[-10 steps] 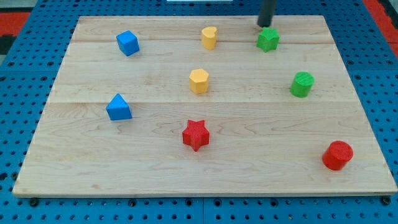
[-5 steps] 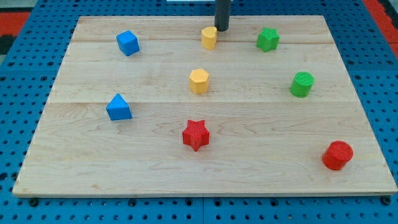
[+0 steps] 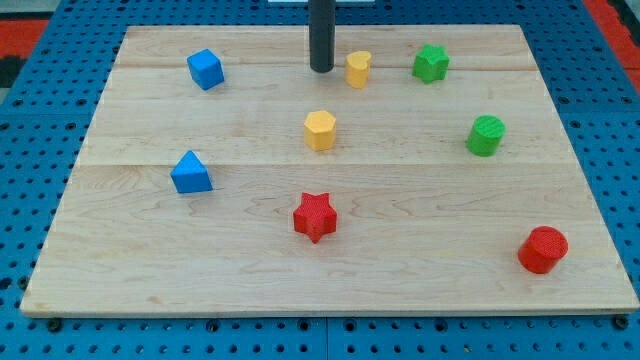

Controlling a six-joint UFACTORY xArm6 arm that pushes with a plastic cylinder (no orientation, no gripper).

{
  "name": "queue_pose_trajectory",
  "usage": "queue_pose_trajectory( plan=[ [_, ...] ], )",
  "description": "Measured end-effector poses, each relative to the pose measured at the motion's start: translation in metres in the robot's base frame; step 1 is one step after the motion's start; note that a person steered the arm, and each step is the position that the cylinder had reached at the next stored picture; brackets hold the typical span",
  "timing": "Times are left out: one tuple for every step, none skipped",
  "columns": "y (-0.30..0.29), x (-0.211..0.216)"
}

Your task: Push the yellow heart closer to the green star

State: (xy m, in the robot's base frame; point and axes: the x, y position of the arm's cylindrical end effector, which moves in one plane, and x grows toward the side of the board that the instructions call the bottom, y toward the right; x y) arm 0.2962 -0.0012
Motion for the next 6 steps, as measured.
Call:
queue_pose_trajectory(
  plan=[
    [0.052, 0.012],
    [0.064, -0.001],
    [0.051, 0.030],
    [-0.015, 0.032],
    [-0.046, 0.014],
    [-0.007, -0.038]
  ],
)
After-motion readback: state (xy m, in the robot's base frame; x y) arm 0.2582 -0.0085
